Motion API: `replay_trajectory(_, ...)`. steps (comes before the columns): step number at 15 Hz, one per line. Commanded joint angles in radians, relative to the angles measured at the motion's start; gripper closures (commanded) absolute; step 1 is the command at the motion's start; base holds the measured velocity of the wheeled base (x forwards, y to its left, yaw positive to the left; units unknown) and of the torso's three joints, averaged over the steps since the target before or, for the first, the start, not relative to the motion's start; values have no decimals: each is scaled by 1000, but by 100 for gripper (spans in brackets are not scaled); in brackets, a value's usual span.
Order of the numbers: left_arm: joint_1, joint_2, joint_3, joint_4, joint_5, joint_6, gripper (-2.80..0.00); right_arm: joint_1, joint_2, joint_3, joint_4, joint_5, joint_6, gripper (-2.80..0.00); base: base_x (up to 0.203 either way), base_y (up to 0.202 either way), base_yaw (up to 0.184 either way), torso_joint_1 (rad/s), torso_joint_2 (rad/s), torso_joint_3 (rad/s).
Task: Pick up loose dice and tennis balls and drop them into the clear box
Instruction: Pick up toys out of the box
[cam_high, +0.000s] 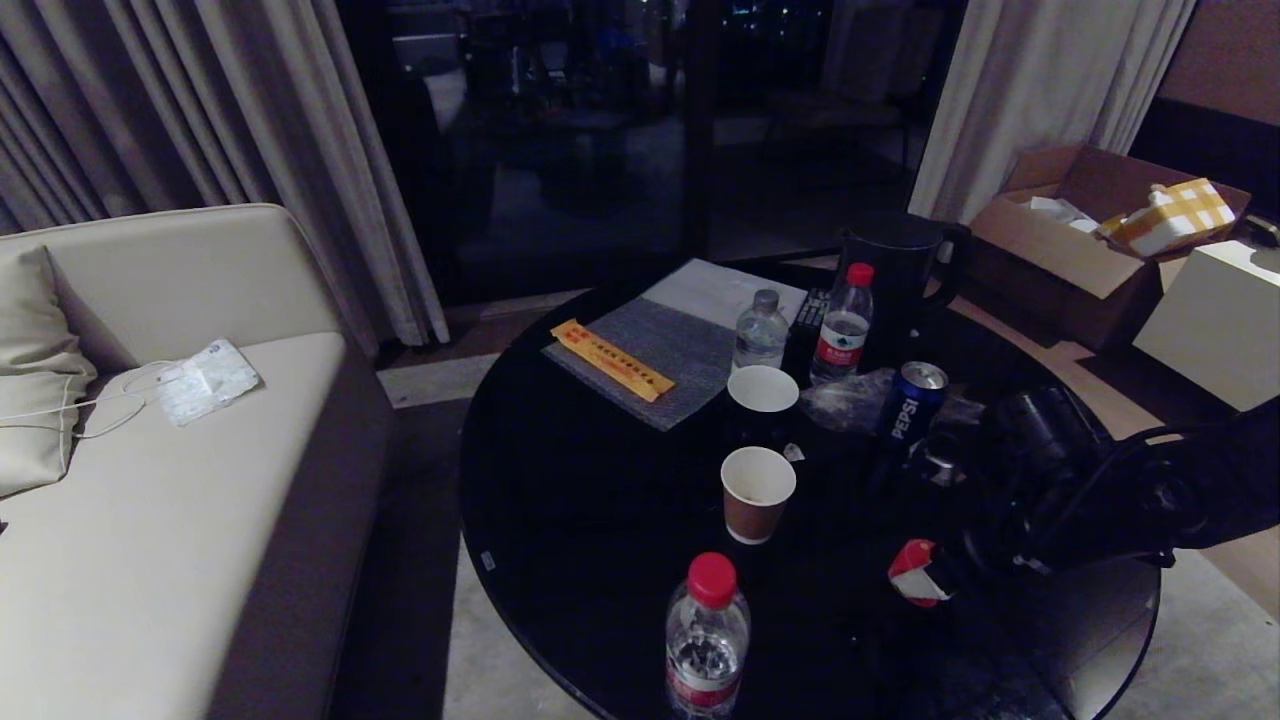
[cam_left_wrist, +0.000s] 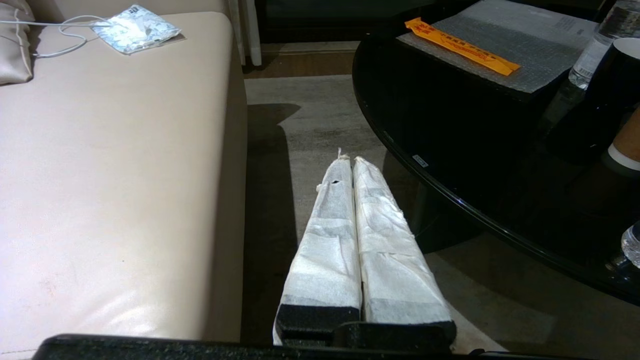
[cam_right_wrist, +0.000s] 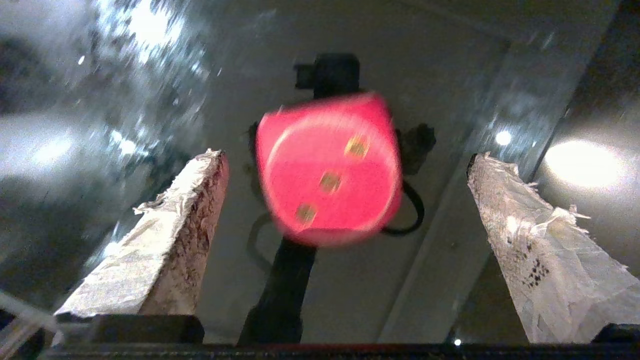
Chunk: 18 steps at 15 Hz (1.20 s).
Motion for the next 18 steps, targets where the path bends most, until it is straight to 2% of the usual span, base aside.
replay_trajectory(1, 0, 0, 2, 0, 0, -1, 0, -1, 37, -1, -35, -3, -3, -280, 0, 0, 0, 0, 0, 0)
replay_trajectory(6, 0, 0, 2, 0, 0, -1, 0, 0, 66, -6, -47, -4, -3, -280, 0, 0, 0, 0, 0, 0)
replay_trajectory(7, 0, 0, 2, 0, 0, -1, 0, 0, 70, -6, -51, -4, -3, 0, 0, 0, 0, 0, 0, 0)
replay_trajectory(13, 0, 0, 2, 0, 0, -2, 0, 0, 78, -5, -78, -45, -3, 0, 0, 0, 0, 0, 0, 0)
replay_trajectory(18, 0, 0, 2, 0, 0, -2, 0, -25, -153, 62, -58, -50, 33, 0, 0, 0, 0, 0, 0, 0)
